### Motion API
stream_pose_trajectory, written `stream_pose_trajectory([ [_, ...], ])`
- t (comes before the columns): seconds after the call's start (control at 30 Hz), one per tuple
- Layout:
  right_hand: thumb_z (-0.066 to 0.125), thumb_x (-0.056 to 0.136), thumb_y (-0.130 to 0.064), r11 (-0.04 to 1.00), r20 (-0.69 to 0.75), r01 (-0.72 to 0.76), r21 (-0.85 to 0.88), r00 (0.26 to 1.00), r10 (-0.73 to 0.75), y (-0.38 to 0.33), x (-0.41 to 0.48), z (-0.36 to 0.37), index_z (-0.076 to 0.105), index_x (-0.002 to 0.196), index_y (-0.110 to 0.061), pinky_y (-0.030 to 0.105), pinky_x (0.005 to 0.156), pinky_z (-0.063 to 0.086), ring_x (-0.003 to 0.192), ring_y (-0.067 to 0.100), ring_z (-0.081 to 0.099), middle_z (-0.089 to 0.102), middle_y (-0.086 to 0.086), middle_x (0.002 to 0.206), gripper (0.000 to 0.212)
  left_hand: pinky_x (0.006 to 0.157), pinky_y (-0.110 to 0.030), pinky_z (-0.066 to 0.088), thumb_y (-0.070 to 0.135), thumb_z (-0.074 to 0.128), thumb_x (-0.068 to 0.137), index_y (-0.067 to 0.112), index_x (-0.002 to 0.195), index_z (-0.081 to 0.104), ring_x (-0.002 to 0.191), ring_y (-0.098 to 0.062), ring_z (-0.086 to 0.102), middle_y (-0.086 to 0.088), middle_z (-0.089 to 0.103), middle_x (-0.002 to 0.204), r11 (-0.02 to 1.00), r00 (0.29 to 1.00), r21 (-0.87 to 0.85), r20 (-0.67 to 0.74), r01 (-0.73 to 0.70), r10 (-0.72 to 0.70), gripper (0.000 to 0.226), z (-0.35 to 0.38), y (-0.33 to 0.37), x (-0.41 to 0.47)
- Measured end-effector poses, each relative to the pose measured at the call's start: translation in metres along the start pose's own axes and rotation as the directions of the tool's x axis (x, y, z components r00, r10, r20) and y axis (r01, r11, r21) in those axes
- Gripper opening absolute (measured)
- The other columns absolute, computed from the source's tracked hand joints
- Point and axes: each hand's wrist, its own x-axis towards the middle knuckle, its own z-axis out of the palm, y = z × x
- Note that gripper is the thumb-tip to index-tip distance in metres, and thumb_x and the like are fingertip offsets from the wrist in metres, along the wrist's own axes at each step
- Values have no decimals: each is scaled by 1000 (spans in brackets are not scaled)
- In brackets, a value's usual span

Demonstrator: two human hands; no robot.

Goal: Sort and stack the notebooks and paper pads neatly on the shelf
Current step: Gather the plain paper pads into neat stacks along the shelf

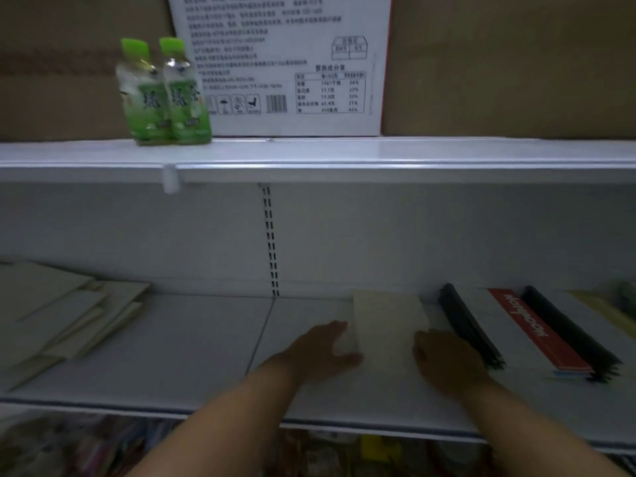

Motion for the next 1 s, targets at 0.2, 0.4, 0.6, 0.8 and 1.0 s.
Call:
stream_pose_trajectory([
  [0.2, 25, 99, -49, 944, 84, 240, -225, 970, -227, -149, -8, -27, 14, 151, -23, 43, 119, 0, 146, 29, -7, -5, 12, 159, 59, 120, -34, 4, 58, 28, 95, 24, 152, 7, 147, -15, -1, 2, -1, 160, 943, 978, 298, -186, 149, -96, 69, -103, -106, -89],
  [0.4, 37, 98, -37, 756, 133, 636, -151, 771, -622, -319, -57, -10, 14, 150, -24, 39, 119, 3, 147, 25, -3, -3, 8, 159, 59, 119, -39, 12, 57, 27, 96, 23, 150, 18, 147, -20, 8, -3, 9, 160, 855, 902, 345, -334, 388, -275, 65, -165, -222, -224],
  [0.6, 40, 96, -29, 692, 242, 705, -156, 706, -666, -413, -69, 18, 23, 147, -18, 43, 119, 9, 146, 29, 0, 1, 14, 158, 55, 118, -38, 13, 53, 28, 97, 22, 151, 15, 147, -20, 5, -4, 6, 160, 797, 855, 334, -323, 504, -405, 64, -171, -314, -311],
  [0.8, 46, 92, -27, 701, 279, 693, -166, 715, -641, -483, -39, 40, 40, 138, -12, 41, 113, 24, 140, 33, 20, 23, 17, 151, 49, 118, -40, 15, 52, 35, 95, 23, 151, 16, 147, -19, 5, -2, 6, 160, 821, 835, 221, -314, 527, -451, 66, -180, -364, -317],
  [1.0, 39, 95, -31, 736, 107, 671, -91, 741, -663, -565, 19, 46, 46, 129, -13, 36, 98, 37, 124, 30, 42, 45, 13, 132, 39, 118, -36, 12, 50, 39, 96, 26, 151, 16, 147, -17, 1, 1, 5, 160, 828, 858, 245, -249, 504, -449, 64, -192, -399, -311],
])
